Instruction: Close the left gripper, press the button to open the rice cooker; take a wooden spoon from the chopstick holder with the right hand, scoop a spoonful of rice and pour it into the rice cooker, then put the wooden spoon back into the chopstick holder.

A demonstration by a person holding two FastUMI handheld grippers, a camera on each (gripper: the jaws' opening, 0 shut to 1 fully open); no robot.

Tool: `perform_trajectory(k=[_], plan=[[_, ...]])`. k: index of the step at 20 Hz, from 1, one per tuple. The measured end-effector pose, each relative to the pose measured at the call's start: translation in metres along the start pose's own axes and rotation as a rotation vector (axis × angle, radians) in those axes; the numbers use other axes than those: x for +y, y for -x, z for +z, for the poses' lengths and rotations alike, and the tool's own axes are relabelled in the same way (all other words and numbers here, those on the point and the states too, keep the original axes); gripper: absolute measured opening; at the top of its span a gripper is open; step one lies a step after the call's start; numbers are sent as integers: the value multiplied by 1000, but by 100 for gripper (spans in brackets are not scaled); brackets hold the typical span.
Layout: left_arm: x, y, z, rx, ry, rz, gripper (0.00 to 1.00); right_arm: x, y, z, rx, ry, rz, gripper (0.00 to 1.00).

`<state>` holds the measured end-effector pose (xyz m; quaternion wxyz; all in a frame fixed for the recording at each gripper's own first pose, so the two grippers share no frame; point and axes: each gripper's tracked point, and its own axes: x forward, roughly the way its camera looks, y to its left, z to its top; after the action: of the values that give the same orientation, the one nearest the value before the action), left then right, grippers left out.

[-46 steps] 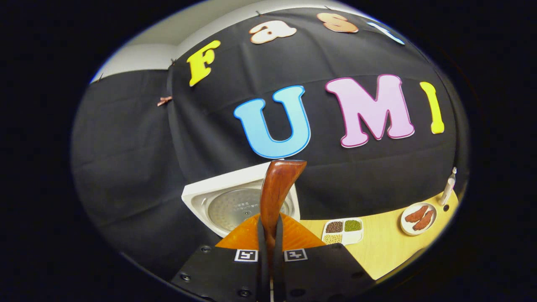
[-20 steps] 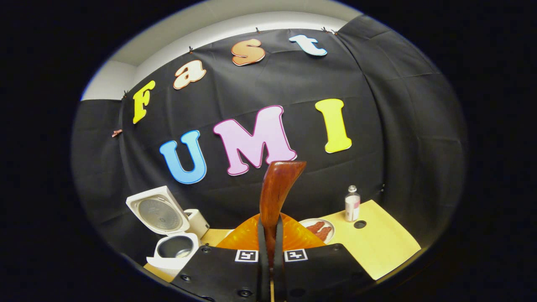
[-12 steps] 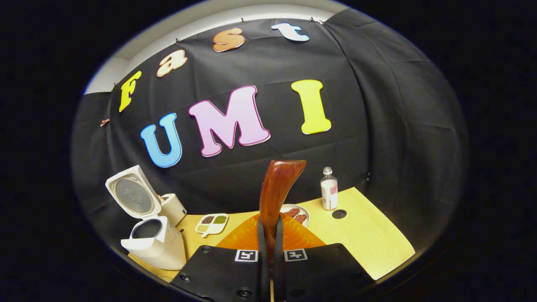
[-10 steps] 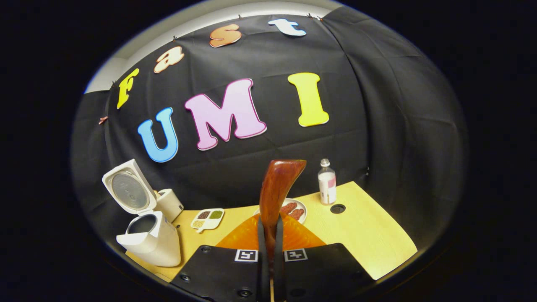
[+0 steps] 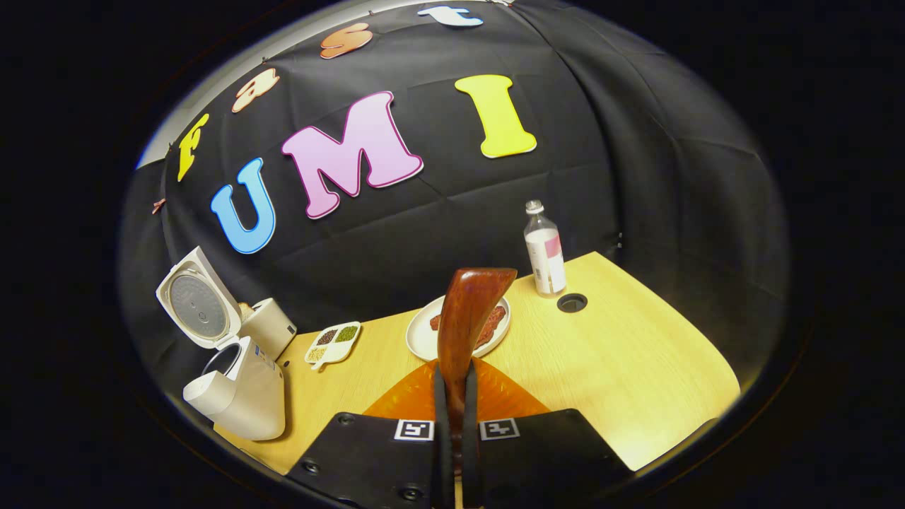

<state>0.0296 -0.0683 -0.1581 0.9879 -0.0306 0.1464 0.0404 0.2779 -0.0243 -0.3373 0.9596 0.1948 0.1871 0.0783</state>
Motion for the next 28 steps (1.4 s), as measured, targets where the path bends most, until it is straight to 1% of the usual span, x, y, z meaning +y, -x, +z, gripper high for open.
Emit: perform_trajectory(k=[4,5,7,8,10,11,12,16,17,20,22,24,27,28], plan=[[1,2,1,-1,-6,-1,95,-2,-4,-16,57,-32,8,14],[2,2,3,-3,-7,-1,95,-3,-1,-9,75,-35,3,16],[5,2,6,-8,-6,-3,95,-11,4,-8,80,-31,-22,30],[6,2,8,-13,-8,-3,95,-13,8,-7,84,-34,-27,38],[9,3,15,-29,-10,-6,95,-16,18,-6,99,-29,-43,67],[11,2,20,-38,-12,-7,95,-19,23,-6,98,-7,-61,84],[13,2,26,-49,-12,-10,95,-23,30,-2,91,27,-83,94],[22,-4,55,-101,-6,-29,95,-23,74,14,62,148,-140,97],[27,-7,66,-120,-14,-27,95,-17,86,7,54,176,-136,98],[46,-18,115,-212,-24,-14,95,0,129,12,43,260,-111,99],[60,-33,145,-260,0,-3,95,7,156,15,29,319,-115,99],[75,-49,170,-294,37,3,95,12,183,18,17,337,-124,99],[108,-68,212,-375,49,39,95,16,214,21,-8,331,-151,99],[119,-73,226,-408,42,53,96,18,223,21,-19,322,-157,98]])
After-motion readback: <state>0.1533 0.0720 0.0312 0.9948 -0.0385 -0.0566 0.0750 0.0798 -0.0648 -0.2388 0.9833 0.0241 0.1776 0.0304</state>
